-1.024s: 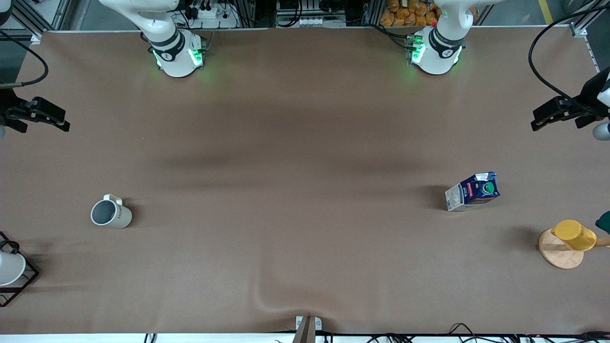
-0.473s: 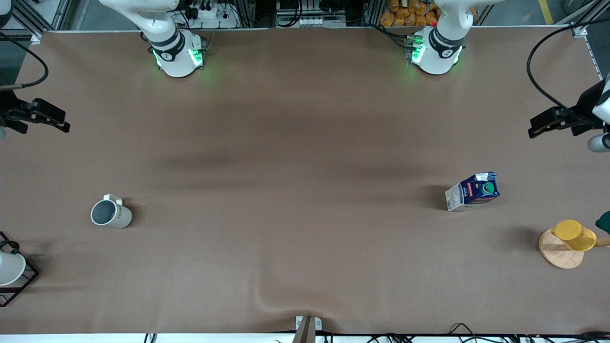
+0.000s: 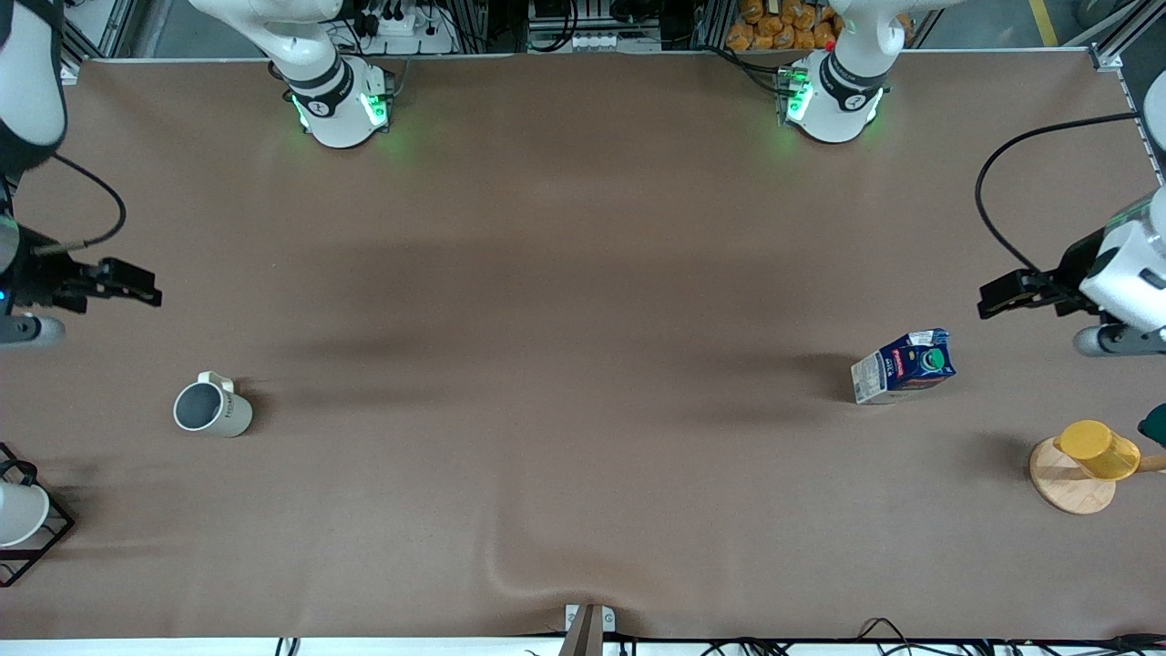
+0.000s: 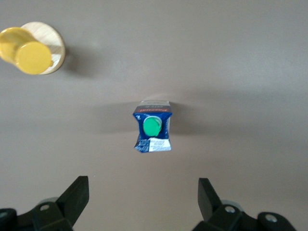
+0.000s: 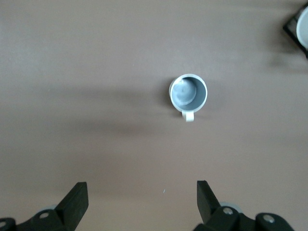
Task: Place milk next to cup
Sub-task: 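Reach the left gripper to the milk carton while the right gripper reaches the mug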
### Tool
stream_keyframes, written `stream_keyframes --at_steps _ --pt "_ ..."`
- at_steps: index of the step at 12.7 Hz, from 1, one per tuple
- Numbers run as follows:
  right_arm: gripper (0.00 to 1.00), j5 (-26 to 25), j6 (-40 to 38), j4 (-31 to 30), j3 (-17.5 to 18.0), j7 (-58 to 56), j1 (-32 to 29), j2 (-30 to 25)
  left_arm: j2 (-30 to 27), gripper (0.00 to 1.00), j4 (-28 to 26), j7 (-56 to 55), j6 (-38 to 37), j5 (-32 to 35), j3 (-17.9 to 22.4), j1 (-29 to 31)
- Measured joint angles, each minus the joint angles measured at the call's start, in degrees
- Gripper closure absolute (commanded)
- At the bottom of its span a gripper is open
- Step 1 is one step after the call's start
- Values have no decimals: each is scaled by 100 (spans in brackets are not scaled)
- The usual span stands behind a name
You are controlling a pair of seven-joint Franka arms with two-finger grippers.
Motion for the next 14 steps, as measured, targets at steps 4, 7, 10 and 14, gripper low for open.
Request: stream_keyframes --at_steps 4,7,10,14 --pt "0 -23 458 21 -9 -747 -155 530 111 0 -384 -73 643 0 -23 -16" --pt "0 -25 1286 24 -15 -1554 -474 1130 338 0 -632 -100 1030 0 -23 -14" --pt "0 -25 1928 29 -20 -2097 -772 1749 460 0 -959 -177 1484 0 -17 11" --pt "0 -24 2118 49 5 -2202 -803 2310 487 0 -1417 -306 1862 0 -15 12"
